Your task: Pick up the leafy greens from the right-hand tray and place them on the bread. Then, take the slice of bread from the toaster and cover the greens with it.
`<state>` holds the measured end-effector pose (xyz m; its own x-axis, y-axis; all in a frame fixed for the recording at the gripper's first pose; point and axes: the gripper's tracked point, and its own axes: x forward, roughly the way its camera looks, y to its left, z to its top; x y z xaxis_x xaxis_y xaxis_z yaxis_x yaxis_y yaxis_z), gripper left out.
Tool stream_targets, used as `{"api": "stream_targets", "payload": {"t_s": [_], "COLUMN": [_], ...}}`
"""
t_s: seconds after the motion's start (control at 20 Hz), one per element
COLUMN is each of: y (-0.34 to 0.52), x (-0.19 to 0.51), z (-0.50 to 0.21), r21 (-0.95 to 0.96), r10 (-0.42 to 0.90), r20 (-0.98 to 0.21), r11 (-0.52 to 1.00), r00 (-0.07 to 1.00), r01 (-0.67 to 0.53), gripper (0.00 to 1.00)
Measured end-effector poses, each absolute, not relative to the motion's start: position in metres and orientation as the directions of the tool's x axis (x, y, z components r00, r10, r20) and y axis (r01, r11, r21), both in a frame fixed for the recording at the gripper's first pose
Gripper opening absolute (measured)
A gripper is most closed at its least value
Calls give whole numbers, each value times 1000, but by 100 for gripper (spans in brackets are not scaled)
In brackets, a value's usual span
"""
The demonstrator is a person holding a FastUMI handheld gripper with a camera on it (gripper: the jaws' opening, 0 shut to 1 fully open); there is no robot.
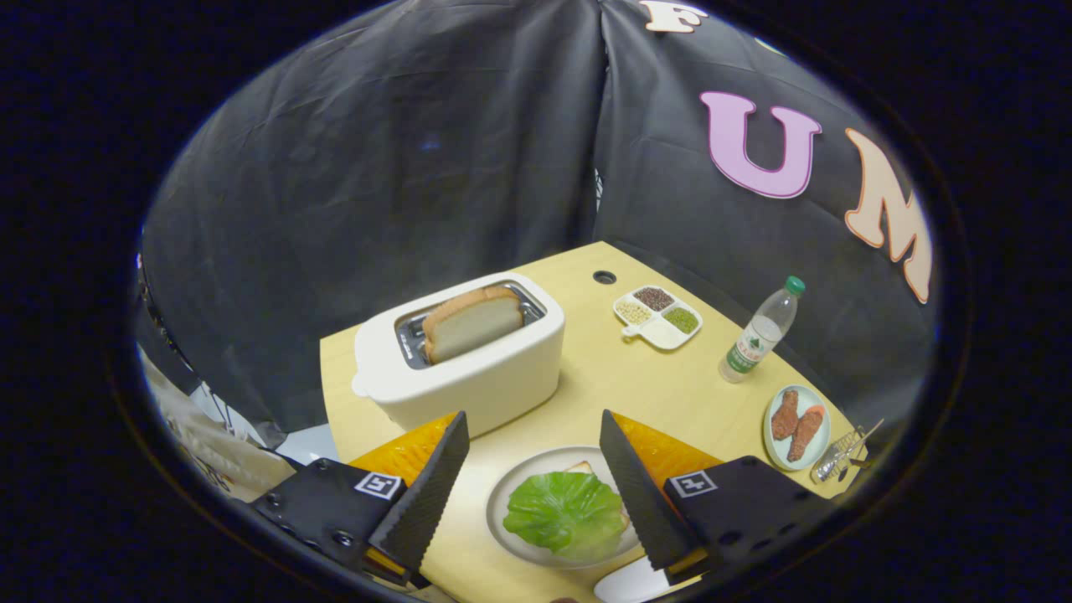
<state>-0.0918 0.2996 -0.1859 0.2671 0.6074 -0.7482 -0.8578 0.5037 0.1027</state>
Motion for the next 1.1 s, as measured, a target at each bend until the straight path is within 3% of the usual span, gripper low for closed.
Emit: {"api": "stream_targets", "payload": {"t_s": [0.7, 1.1], "y": [374, 402], "x": [-105, -106], "z": [-160, -172], "r21": [207, 192], "r10": [641, 631], "r20": [-747, -755], "r11": [477, 476], "r00": [177, 181], "r01": [-854, -858], "gripper": [98, 98]}}
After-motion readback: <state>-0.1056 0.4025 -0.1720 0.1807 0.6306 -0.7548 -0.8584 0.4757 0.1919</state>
